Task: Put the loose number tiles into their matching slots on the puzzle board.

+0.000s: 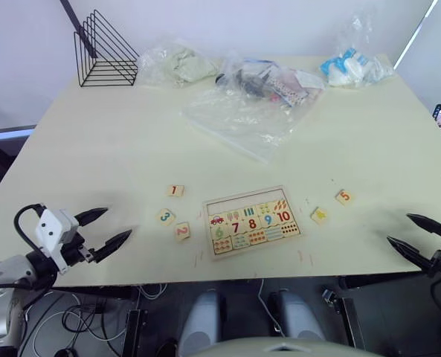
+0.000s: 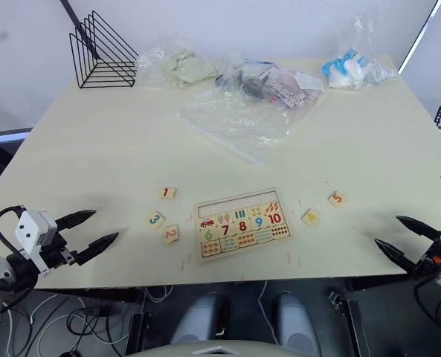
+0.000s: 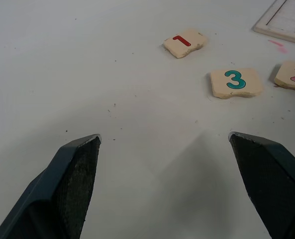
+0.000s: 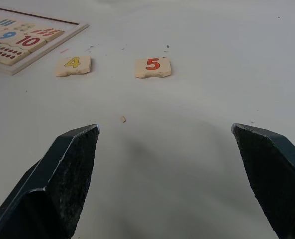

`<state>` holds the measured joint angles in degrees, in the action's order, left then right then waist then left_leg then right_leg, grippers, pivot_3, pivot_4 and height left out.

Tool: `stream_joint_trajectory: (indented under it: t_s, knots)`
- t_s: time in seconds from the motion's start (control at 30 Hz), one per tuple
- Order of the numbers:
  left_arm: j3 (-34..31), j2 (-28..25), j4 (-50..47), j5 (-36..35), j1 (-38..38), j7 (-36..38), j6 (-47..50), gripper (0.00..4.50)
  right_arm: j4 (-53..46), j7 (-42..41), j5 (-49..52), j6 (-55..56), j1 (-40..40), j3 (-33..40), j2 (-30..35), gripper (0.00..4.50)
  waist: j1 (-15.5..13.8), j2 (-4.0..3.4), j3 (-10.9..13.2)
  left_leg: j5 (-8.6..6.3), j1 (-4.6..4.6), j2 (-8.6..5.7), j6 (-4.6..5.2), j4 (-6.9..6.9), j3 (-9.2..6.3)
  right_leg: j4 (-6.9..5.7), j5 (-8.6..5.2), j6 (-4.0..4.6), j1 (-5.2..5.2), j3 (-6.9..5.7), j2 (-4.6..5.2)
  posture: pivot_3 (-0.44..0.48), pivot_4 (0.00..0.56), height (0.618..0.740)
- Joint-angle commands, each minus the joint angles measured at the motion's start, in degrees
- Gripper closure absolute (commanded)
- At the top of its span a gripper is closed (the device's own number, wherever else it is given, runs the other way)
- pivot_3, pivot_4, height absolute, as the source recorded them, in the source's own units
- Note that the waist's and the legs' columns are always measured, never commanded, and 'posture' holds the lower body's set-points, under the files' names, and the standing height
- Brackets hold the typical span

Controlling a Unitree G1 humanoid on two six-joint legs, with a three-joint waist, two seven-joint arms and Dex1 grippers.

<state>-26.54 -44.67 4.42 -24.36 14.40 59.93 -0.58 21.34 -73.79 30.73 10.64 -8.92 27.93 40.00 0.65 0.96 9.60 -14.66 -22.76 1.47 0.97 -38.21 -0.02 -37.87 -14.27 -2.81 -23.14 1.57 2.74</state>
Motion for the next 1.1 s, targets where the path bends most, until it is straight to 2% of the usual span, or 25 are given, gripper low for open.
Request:
stream_joint_trajectory:
  t_s: [0.03,0.33,0.5,0.67,0.87,1.1]
  knots:
    - [-0.93,-0.56,0.37,-0.05,-1.08,0.85,-2.29,0.12,0.25,-0.77,1.28,1.79,-0.01,2.09,0.20,0.00,0.00,0.00,0.00,0.00,0.00,0.00,0.00,0.00,0.00,0.00,0.00,0.00,0.00,0.00,0.00,0.000,0.150,0.740]
    - [-0.18,-1.34,6.15,-0.54,-5.43,6.29,-5.72,0.12,-0.96,-2.16,2.90,2.59,-0.42,2.22,-0.25,0.00,0.02,0.00,0.00,0.00,0.00,-0.11,0.00,-0.01,0.02,0.00,0.00,-0.01,0.01,-0.02,-0.01,0.000,0.150,0.740]
    - [1.73,-2.15,8.88,-0.31,-9.79,10.12,-6.85,0.12,-5.56,-3.37,5.14,0.54,-1.70,1.83,-0.37,0.00,-0.17,0.00,0.00,0.00,0.00,-0.10,0.00,-0.01,0.02,-0.01,0.01,-0.01,0.02,-0.03,-0.01,0.000,0.150,0.740]
    - [6.12,-4.24,16.28,1.28,-19.72,14.55,-7.89,0.12,-12.55,-3.80,7.73,-2.74,-3.86,1.19,-0.89,0.00,-0.33,0.01,-0.01,0.00,-0.02,-0.16,0.00,-0.07,-0.07,-0.03,0.10,-0.16,0.05,-0.09,-0.04,0.000,0.150,0.740]
    - [13.27,-6.43,29.75,6.40,-33.53,23.16,-14.12,0.12,-19.04,-2.97,9.64,-5.52,-5.29,0.50,-1.84,0.00,-0.11,0.00,-0.01,0.00,-0.02,-0.20,0.00,-0.05,-0.06,-0.03,0.13,-0.22,0.05,-0.10,-0.04,0.000,0.150,0.740]
    - [20.89,-4.87,47.62,12.45,-50.01,31.53,-23.36,0.12,-24.36,-2.44,10.72,-7.11,-6.74,0.05,-3.34,0.00,-0.16,0.01,-0.01,0.00,-0.10,-0.22,0.00,-0.09,-0.15,-0.04,0.14,-0.24,0.05,-0.15,-0.10,0.000,0.150,0.740]
